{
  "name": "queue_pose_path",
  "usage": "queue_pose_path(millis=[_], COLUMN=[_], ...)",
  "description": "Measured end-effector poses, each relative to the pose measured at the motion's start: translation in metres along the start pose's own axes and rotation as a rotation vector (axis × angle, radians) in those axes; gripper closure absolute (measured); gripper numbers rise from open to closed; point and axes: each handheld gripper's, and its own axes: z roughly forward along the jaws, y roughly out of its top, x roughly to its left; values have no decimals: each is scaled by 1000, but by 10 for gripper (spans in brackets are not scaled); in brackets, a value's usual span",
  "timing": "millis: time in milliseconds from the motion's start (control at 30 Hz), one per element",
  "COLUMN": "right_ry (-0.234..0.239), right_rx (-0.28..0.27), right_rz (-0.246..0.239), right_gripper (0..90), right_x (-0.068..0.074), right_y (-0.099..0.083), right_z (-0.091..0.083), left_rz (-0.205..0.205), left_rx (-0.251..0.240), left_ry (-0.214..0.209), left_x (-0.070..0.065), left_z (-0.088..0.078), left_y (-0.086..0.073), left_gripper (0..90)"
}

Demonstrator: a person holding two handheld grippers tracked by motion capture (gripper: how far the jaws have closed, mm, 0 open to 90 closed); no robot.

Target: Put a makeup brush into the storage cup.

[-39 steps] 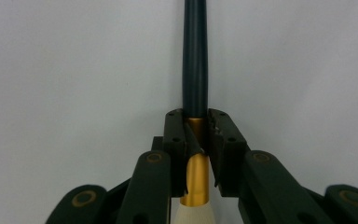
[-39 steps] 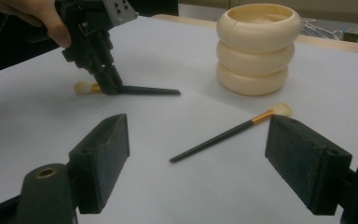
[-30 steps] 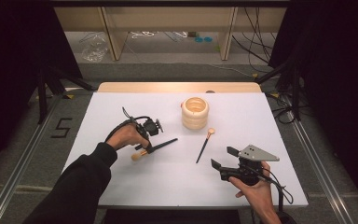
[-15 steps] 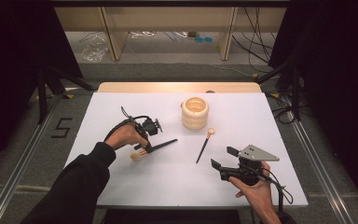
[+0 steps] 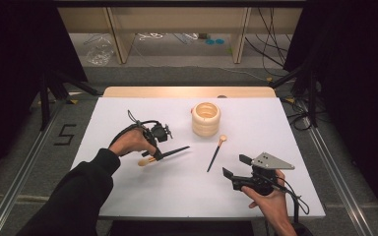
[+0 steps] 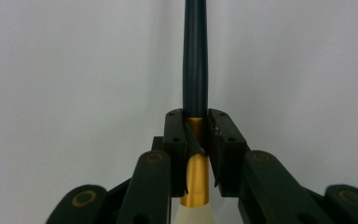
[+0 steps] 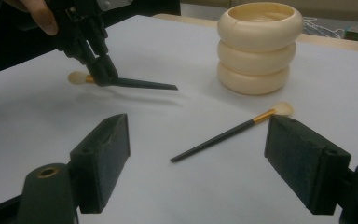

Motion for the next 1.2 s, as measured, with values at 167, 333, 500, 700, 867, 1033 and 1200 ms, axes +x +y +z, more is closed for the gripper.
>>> queue_pose_path(millis=[167, 333, 500, 700, 867, 1033, 1200], right_ry=[12, 15, 12, 64, 119, 147, 163], right_rx=[5, 28, 25, 36, 49, 71, 113], right_rz=[-8, -18, -43, -30, -77, -108, -214], right_gripper=[238, 242, 246, 258, 259, 271, 300], right_x=[2, 1, 2, 5, 8, 10, 18], right_y=[0, 0, 0, 0, 3, 6, 15], right_z=[1, 0, 1, 3, 8, 11, 16], left_rz=[25, 48, 66, 101, 143, 174, 213], left_rx=[-4, -24, -38, -61, -64, -71, -80], left_ry=[7, 9, 9, -11, -19, -24, -39], left_x=[-7, -13, -19, -31, -48, -59, -73], left_z=[-1, -6, -9, -13, -14, -15, -17], left_y=[2, 2, 2, 2, 3, 4, 5], left_gripper=[780, 780, 780, 780, 780, 780, 780])
